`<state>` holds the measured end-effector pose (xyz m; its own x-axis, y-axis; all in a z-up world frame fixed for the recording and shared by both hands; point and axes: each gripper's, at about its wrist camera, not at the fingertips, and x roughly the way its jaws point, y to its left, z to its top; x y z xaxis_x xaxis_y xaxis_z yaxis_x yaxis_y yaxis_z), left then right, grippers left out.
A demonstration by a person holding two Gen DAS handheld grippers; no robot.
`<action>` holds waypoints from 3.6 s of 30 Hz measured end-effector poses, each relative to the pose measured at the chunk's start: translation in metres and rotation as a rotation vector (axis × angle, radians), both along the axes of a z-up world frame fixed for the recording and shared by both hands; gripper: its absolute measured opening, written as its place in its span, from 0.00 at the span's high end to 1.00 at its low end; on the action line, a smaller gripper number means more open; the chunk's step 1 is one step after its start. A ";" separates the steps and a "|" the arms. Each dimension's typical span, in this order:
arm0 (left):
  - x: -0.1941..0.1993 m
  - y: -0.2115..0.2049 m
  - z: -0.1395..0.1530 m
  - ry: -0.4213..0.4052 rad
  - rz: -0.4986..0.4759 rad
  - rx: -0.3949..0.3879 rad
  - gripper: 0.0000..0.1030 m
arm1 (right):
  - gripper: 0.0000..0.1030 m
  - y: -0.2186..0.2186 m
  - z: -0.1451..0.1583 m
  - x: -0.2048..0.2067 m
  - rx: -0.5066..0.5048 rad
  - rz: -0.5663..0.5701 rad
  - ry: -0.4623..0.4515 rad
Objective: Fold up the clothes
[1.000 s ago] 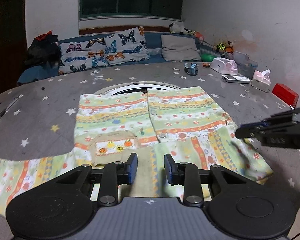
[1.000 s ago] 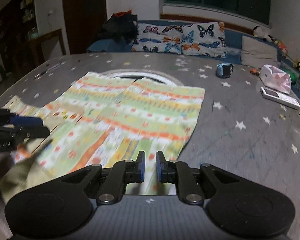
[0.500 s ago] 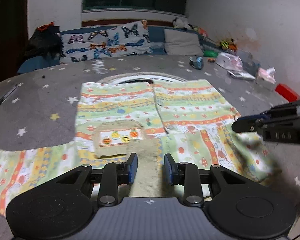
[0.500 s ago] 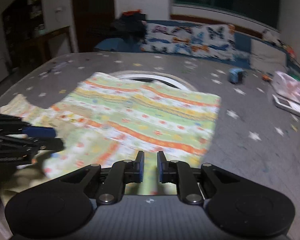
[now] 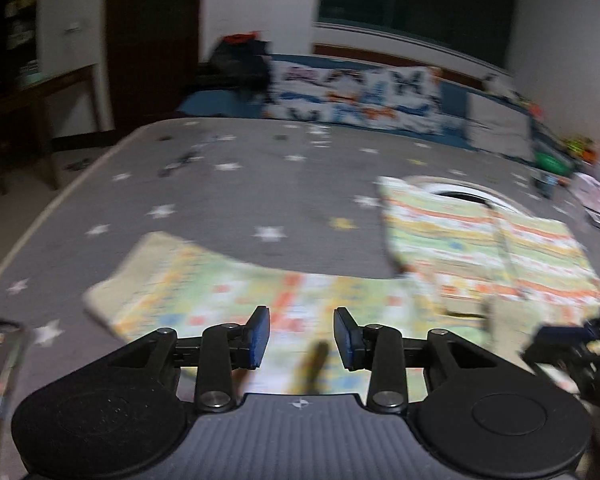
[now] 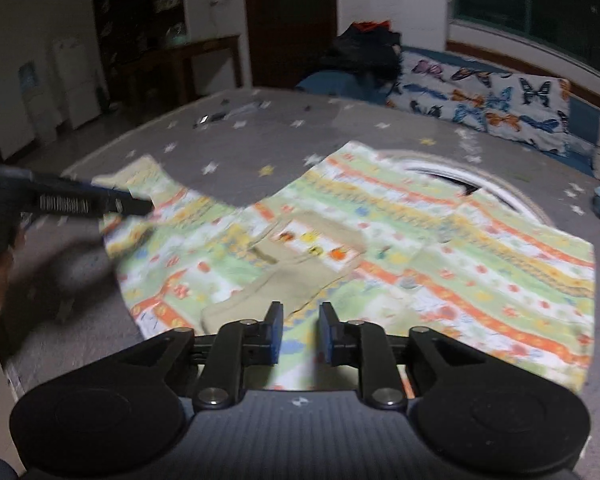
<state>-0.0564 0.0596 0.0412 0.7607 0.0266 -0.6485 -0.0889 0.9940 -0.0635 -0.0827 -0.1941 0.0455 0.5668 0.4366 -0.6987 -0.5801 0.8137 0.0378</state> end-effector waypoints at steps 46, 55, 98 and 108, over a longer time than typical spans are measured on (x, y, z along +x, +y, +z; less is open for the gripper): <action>-0.004 -0.110 0.092 -0.237 -0.300 -0.176 0.94 | 0.77 -0.104 0.023 -0.024 0.091 -0.238 -0.051; -0.002 -0.197 0.058 -0.129 -0.556 -0.203 0.91 | 0.77 -0.147 0.020 -0.029 0.138 -0.338 -0.026; 0.032 -0.105 0.010 -0.015 -0.408 -0.047 0.77 | 0.90 -0.111 0.015 -0.022 0.028 -0.357 -0.048; 0.059 -0.107 -0.016 0.039 -0.389 -0.015 0.81 | 0.90 -0.100 0.001 0.009 0.042 -0.298 -0.021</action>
<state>0.0024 -0.0474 0.0250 0.6869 -0.2685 -0.6753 0.2919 0.9529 -0.0821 -0.0736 -0.2945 0.0463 0.6884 0.2775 -0.6702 -0.3171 0.9461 0.0660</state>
